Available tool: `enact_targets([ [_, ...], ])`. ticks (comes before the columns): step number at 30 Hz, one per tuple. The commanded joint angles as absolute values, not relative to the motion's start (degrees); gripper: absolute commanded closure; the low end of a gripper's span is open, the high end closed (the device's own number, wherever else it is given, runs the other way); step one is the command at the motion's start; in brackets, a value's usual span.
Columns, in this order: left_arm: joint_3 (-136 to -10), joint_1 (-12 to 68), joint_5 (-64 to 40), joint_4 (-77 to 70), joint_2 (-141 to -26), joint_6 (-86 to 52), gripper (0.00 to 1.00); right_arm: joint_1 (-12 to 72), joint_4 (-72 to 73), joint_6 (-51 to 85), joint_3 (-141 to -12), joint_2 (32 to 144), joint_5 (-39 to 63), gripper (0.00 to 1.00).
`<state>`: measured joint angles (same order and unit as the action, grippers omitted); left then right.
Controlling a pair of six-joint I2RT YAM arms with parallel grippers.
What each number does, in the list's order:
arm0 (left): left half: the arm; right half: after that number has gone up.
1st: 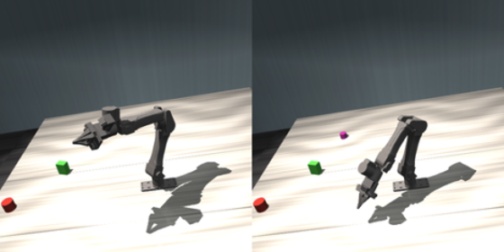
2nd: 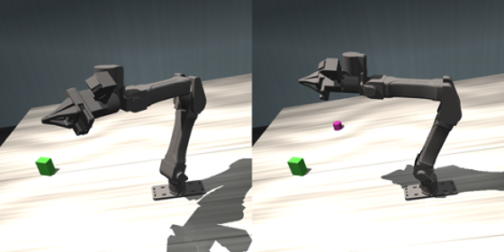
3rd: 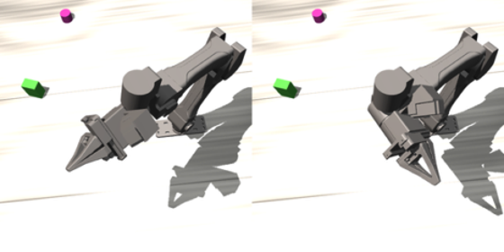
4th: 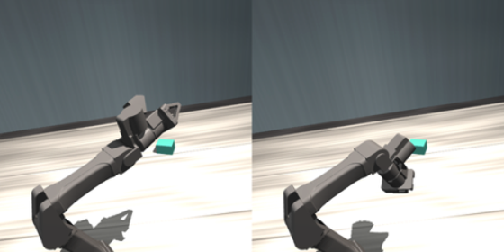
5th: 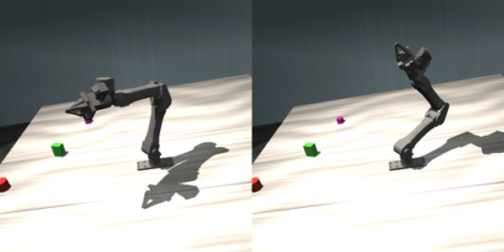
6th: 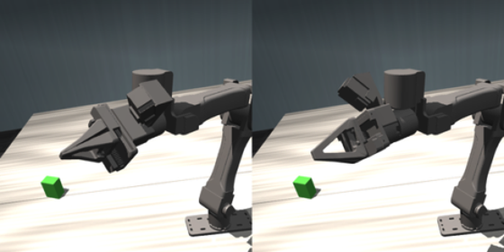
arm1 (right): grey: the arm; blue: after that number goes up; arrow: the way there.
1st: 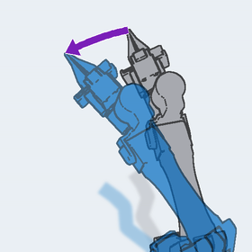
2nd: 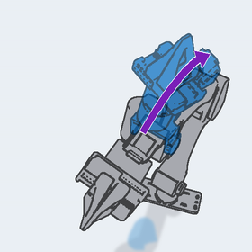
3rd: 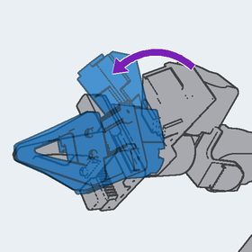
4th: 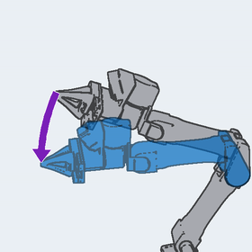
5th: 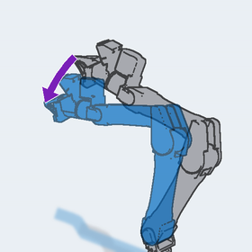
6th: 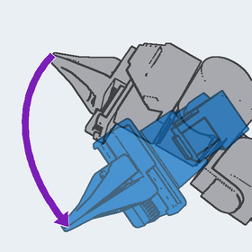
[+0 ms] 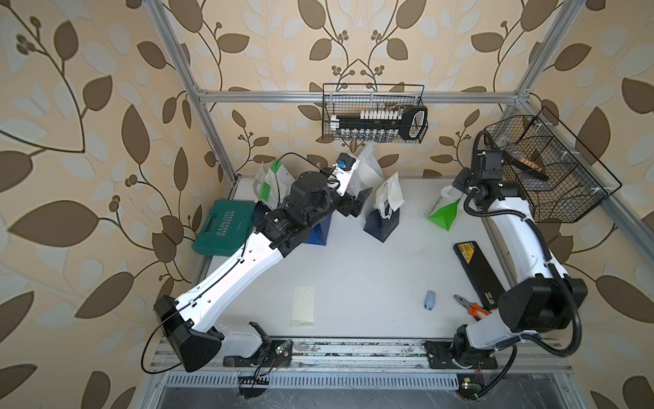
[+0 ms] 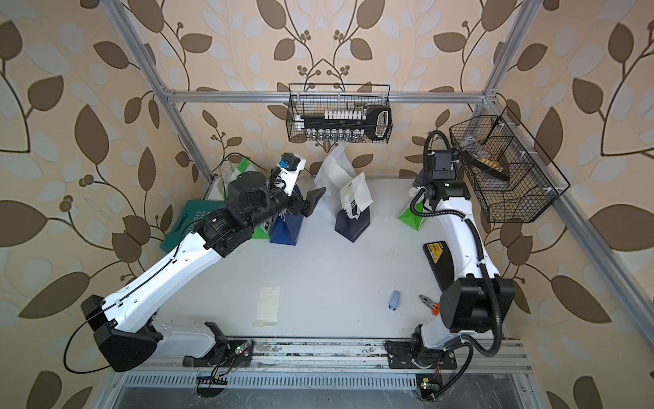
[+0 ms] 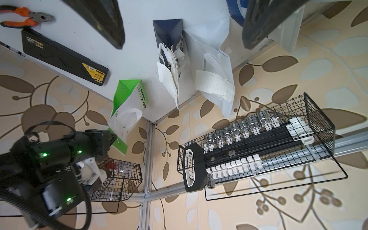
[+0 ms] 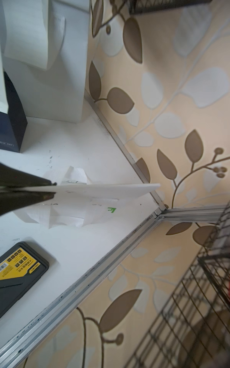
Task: Staple the receipts to the bags
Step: Pick up the takeout bag at the corner of the board.
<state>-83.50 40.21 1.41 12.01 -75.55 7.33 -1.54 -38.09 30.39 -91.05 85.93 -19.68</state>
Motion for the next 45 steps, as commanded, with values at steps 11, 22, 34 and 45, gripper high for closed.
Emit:
enact_targets([
  [11, -88.8, 40.5, -5.7, 23.3, -68.1, 2.0, 0.08, 3.8, -49.6, 29.3, -77.3, 61.0, -17.7, 1.00],
  [22, -89.3, 40.4, -11.6, 32.7, -64.9, 2.7, 0.08, 17.0, -67.5, 27.0, -77.7, 54.0, -9.2, 1.00],
  [34, -86.6, 40.0, -22.7, 38.6, -61.1, 8.8, 0.08, 33.3, -69.4, 21.2, -77.7, 52.6, 2.9, 1.00],
  [45, -87.1, 38.9, -40.6, 43.3, -62.6, 14.7, 0.09, 40.3, -57.7, -2.6, -79.1, 61.7, 33.1, 1.00],
])
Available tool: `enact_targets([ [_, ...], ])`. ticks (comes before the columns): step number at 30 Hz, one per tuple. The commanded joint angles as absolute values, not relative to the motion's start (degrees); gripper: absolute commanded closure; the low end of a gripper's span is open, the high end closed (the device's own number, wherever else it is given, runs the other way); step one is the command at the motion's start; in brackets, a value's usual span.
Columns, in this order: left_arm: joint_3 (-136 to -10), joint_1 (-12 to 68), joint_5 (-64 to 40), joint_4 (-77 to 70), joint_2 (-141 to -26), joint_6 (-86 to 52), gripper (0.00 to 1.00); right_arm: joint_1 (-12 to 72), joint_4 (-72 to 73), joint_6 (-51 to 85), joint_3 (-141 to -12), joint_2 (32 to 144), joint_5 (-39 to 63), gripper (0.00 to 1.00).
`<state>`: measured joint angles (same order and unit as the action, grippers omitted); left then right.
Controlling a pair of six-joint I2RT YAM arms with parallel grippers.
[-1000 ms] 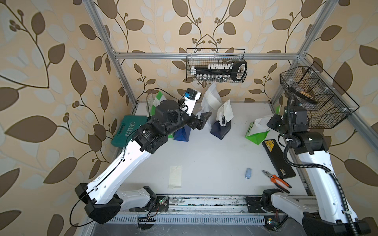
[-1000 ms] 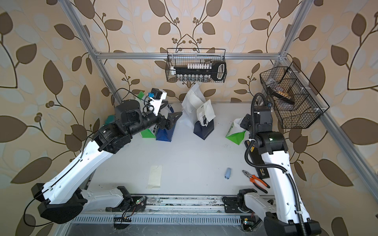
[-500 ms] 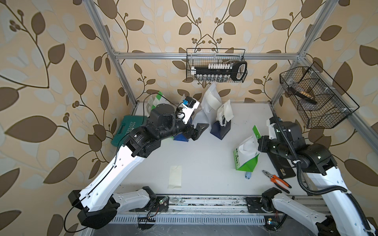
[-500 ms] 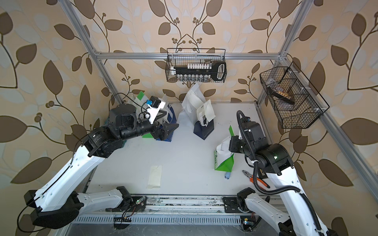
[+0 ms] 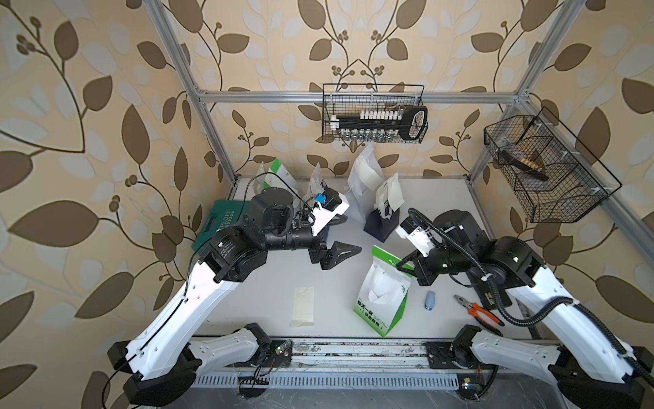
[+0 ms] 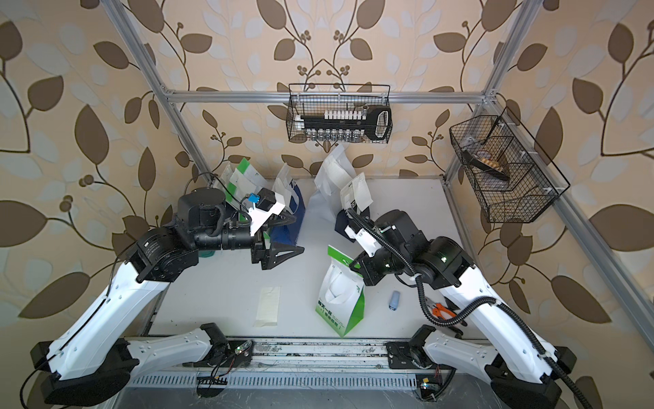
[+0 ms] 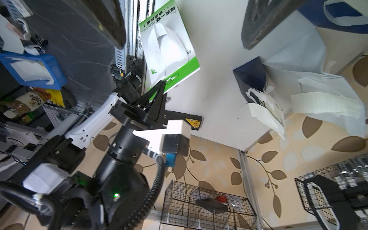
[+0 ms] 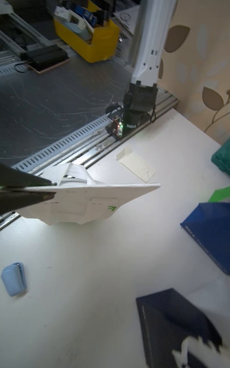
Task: Staple the receipts to the bags
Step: Pick up the takeout bag at the corner of the board.
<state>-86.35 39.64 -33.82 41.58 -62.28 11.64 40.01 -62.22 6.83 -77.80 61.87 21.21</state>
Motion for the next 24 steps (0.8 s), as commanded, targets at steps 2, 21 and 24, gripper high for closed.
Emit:
enact_targets([
  [2, -87.3, 38.9, -42.0, 44.6, -63.5, 15.4, 0.09, 40.3, -55.3, -6.2, -79.2, 61.8, 39.3, 1.00],
  [21, -88.6, 38.9, -46.8, 51.1, -68.8, 19.5, 0.41, 41.0, -62.5, -20.8, -92.4, 73.9, 44.6, 1.00],
  [24, -88.9, 38.9, -45.6, 51.5, -69.2, 19.9, 0.45, 39.2, -62.7, -21.1, -93.0, 74.2, 45.7, 1.00],
])
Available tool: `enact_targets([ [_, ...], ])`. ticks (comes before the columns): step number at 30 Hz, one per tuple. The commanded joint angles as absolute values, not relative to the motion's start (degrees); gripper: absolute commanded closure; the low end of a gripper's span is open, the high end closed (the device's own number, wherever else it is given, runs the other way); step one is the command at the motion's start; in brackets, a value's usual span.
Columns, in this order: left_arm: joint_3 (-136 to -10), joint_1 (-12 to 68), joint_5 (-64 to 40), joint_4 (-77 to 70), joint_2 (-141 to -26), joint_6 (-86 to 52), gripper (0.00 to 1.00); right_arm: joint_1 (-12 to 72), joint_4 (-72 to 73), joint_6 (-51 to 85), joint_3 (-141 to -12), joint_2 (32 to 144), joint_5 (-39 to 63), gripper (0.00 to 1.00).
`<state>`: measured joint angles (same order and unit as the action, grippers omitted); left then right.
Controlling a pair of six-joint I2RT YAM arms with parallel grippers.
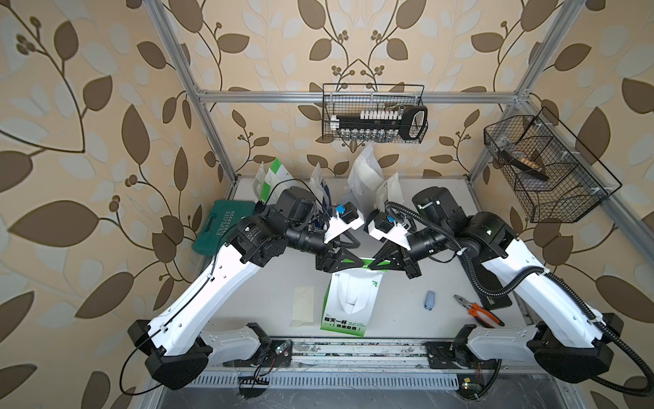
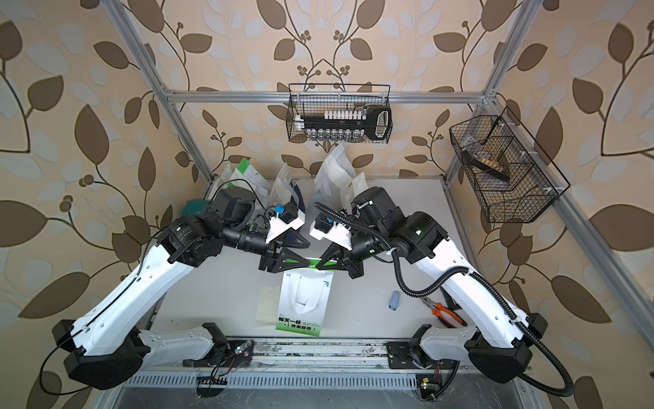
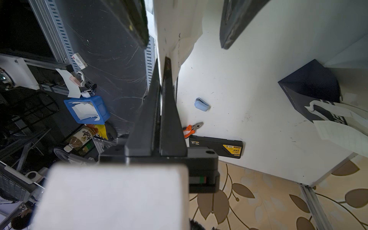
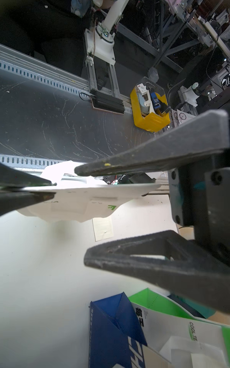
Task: Staple the receipts to the bags
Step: Pick up the takeout bag at the corner of the board.
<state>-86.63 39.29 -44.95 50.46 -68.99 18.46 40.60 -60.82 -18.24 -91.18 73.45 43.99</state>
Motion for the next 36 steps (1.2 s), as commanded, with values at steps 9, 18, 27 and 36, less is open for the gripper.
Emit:
enact_targets([
  [9, -88.7, 38.9, -41.5, 49.7, -69.3, 19.4, 0.67, 36.4, -64.8, -23.0, -93.4, 75.4, 46.7, 1.00],
  [18, -88.9, 38.9, -39.6, 50.4, -69.3, 20.0, 0.80, 33.7, -68.5, -26.1, -94.7, 76.7, 47.3, 1.00],
  [27, -88.1, 38.9, -37.8, 48.5, -69.4, 18.9, 1.00, 32.7, -66.1, -24.8, -95.0, 77.3, 47.2, 1.00],
  [36, -84.3, 38.8, -31.1, 41.5, -67.7, 15.0, 1.00, 27.8, -36.7, 1.1, -83.7, 66.4, 32.8, 0.28],
])
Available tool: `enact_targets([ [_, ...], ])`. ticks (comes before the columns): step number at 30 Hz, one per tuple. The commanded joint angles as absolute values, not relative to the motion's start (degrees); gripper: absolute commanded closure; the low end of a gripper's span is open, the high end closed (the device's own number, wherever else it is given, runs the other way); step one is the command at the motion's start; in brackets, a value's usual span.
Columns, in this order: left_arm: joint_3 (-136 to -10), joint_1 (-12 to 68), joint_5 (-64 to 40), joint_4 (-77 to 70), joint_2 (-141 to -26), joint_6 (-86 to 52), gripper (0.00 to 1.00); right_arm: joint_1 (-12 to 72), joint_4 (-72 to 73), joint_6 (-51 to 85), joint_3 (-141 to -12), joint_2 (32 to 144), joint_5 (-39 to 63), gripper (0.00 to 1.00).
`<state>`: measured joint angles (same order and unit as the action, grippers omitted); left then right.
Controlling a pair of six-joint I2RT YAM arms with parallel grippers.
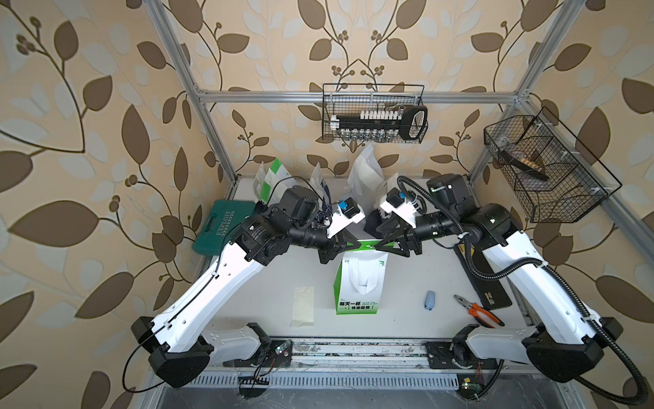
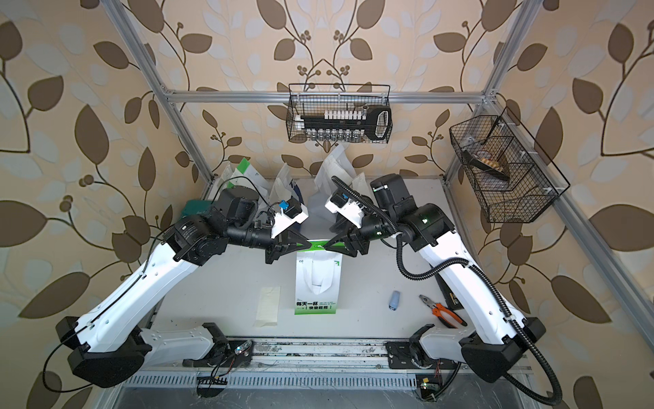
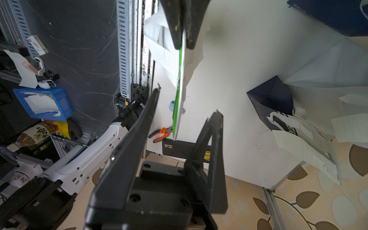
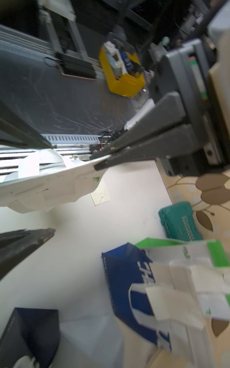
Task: Staple the receipts to the bags
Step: Pick up the takeout bag at the corner of the board, then pick up the receipt from the center of the board.
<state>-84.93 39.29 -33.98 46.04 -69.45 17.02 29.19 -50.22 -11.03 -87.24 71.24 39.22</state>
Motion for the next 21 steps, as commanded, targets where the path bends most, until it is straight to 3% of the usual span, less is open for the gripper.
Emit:
enact_targets([
  [1, -83.9, 38.7, -29.9, 40.5, -67.6, 14.2, 1.00, 27.5, -35.4, 3.4, -82.5, 65.2, 32.3, 0.28],
  [12, -80.7, 37.3, -2.2, 39.4, -61.6, -1.7, 1.00, 32.8, -26.5, 23.0, -58.4, 50.2, 11.3, 0.31],
  [17, -81.1, 37.2, 14.0, 42.8, -57.0, -5.5, 1.00, 43.8, -22.5, 27.8, -49.4, 51.3, 0.5, 0.31],
  [21, -82.7, 37.3, 20.3, 45.6, -53.9, -6.6, 1.00, 52.8, -14.5, 31.7, -45.7, 58.5, -4.8, 0.31],
])
